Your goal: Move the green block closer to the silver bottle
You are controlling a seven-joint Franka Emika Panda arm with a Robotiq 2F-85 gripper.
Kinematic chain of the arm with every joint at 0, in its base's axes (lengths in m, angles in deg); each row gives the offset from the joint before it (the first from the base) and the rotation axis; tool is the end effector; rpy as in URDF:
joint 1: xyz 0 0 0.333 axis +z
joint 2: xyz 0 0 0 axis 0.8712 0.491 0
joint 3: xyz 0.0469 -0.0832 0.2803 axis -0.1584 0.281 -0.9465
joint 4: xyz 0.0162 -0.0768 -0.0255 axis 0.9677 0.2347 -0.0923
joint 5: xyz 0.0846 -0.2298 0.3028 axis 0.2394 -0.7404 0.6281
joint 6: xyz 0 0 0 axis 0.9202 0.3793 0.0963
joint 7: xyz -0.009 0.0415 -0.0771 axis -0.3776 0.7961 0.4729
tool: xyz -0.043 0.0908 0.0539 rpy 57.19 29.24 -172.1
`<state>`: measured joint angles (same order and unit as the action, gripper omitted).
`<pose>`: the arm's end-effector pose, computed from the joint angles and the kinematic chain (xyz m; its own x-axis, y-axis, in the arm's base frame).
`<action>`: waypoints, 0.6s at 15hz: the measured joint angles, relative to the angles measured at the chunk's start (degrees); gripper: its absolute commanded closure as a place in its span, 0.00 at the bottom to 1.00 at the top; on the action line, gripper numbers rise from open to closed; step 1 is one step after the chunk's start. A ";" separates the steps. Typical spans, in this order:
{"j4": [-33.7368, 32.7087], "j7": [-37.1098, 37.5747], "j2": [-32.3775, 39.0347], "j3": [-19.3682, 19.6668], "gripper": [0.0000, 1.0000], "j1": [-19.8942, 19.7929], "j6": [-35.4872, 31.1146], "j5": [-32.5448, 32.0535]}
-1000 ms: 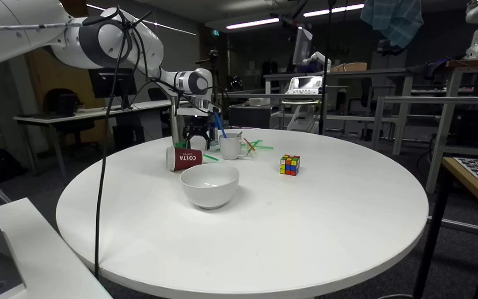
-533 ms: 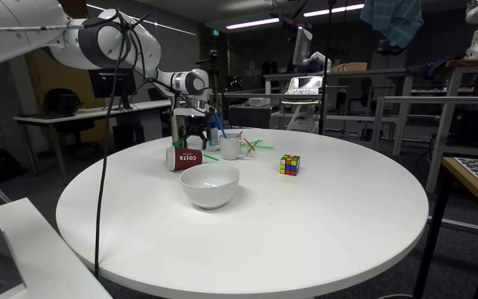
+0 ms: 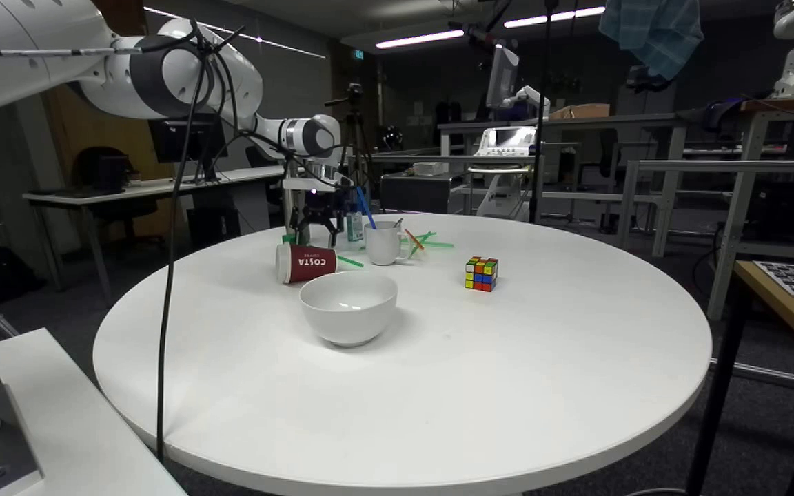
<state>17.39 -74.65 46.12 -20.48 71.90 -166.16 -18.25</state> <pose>0.7158 0.1675 0.1632 0.8547 0.4391 -0.2771 0.4431 -0.8950 -0.0516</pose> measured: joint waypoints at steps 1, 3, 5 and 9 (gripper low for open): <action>-0.44 -0.04 0.27 0.00 0.00 0.03 0.12 0.00; -0.98 -0.11 0.56 0.00 0.00 0.04 0.19 0.00; -1.32 -0.13 0.57 -0.01 0.00 0.08 0.28 0.00; -1.79 -0.15 0.63 -0.03 0.00 0.25 0.67 0.00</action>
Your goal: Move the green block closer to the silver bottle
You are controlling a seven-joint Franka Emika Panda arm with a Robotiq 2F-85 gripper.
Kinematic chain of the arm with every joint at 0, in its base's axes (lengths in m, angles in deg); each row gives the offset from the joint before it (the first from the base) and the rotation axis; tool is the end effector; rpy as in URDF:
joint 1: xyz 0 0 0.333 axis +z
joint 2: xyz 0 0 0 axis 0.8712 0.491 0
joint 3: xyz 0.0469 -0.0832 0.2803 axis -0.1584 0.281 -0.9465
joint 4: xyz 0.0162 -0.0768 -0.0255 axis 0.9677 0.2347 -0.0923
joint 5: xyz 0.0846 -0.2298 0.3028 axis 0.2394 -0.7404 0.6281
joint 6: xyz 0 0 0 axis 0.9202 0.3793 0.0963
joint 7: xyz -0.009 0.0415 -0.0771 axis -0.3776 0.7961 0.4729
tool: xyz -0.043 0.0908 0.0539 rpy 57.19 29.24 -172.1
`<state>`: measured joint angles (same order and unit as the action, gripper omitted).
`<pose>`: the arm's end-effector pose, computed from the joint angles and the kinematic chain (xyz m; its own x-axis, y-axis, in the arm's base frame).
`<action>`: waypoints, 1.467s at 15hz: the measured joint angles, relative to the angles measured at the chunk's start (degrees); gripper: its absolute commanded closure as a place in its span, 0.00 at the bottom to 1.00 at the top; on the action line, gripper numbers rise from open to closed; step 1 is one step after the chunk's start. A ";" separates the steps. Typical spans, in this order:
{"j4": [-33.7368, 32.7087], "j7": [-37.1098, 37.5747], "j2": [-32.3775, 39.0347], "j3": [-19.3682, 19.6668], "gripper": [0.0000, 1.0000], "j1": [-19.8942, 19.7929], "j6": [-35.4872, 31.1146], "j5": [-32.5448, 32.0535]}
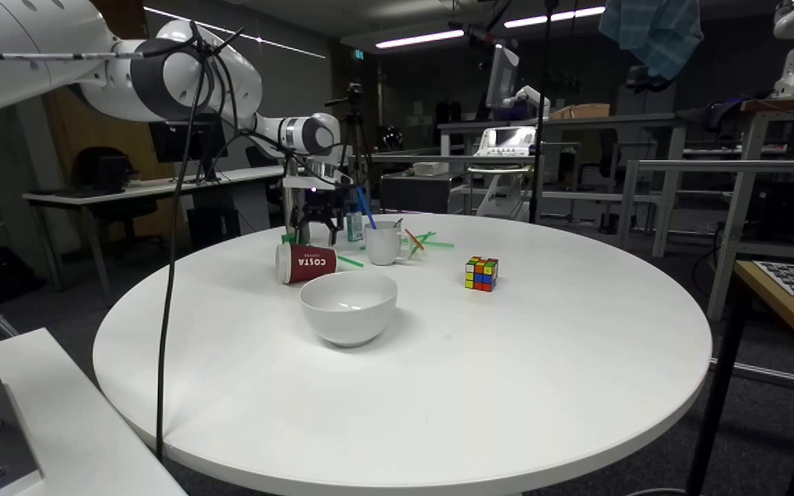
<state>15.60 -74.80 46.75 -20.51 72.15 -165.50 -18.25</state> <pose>0.7185 0.1709 0.1681 0.8546 0.4443 -0.2687 0.4481 -0.8926 -0.0507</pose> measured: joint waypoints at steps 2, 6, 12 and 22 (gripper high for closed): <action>-0.32 -0.01 0.09 0.00 0.00 0.30 0.48 0.00; -0.71 -0.01 0.22 -0.01 0.00 0.94 1.19 0.00; -1.03 -0.01 0.15 0.03 0.00 1.01 0.91 -0.06; -1.09 -0.03 -2.71 0.03 0.00 1.20 -4.25 -0.45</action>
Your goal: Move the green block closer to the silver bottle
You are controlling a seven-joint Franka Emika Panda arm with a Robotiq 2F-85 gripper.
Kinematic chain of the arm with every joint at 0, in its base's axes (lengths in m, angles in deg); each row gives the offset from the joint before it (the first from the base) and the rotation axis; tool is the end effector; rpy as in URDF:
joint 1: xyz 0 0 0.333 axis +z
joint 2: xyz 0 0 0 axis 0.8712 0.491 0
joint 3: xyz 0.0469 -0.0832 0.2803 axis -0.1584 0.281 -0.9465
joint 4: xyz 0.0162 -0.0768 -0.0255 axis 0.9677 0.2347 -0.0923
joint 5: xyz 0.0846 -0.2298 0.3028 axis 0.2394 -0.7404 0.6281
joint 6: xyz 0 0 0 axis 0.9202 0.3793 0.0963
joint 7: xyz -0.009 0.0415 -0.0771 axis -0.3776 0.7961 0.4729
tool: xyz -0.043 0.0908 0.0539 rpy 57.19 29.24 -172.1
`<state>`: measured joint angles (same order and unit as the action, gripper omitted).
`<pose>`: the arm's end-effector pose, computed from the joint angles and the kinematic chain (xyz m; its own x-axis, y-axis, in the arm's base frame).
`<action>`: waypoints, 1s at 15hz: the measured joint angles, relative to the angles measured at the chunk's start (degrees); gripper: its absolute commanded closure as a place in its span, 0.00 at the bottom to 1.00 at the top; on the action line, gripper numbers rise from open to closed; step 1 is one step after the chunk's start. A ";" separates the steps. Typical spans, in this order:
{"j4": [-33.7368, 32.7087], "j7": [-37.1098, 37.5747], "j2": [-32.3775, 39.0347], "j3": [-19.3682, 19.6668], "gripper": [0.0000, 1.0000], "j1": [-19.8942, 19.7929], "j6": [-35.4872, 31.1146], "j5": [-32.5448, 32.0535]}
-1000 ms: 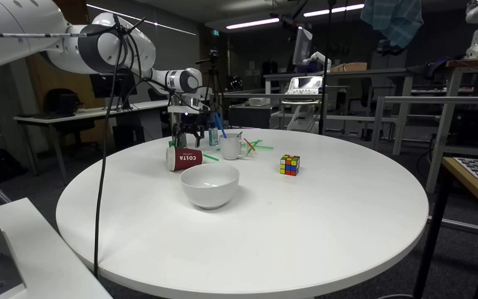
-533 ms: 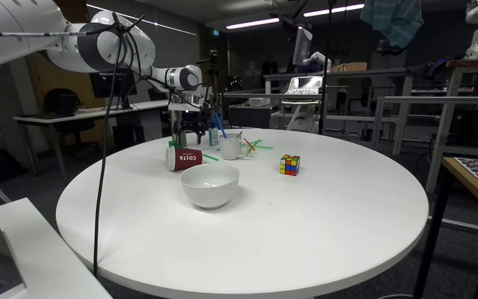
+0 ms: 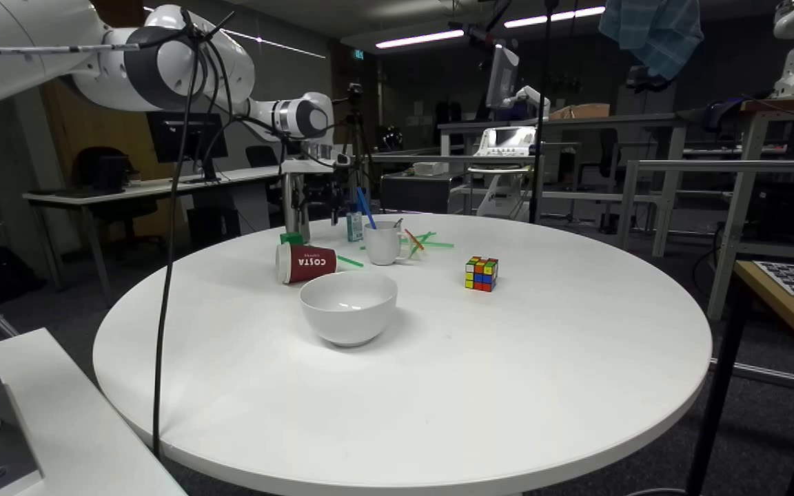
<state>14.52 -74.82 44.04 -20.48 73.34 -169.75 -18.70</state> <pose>0.7344 0.1894 0.2165 0.8719 0.4702 -0.1371 0.4733 -0.8808 -0.0110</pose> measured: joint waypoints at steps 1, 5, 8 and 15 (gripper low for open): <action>0.01 0.00 -0.21 0.00 0.00 0.04 -0.20 -0.05; 0.03 0.00 -1.02 0.00 0.00 0.29 -1.40 -0.67; 0.07 0.00 -1.71 0.00 0.00 0.69 -1.76 -1.39; 0.17 0.00 -2.08 0.00 0.00 0.89 -1.76 -1.60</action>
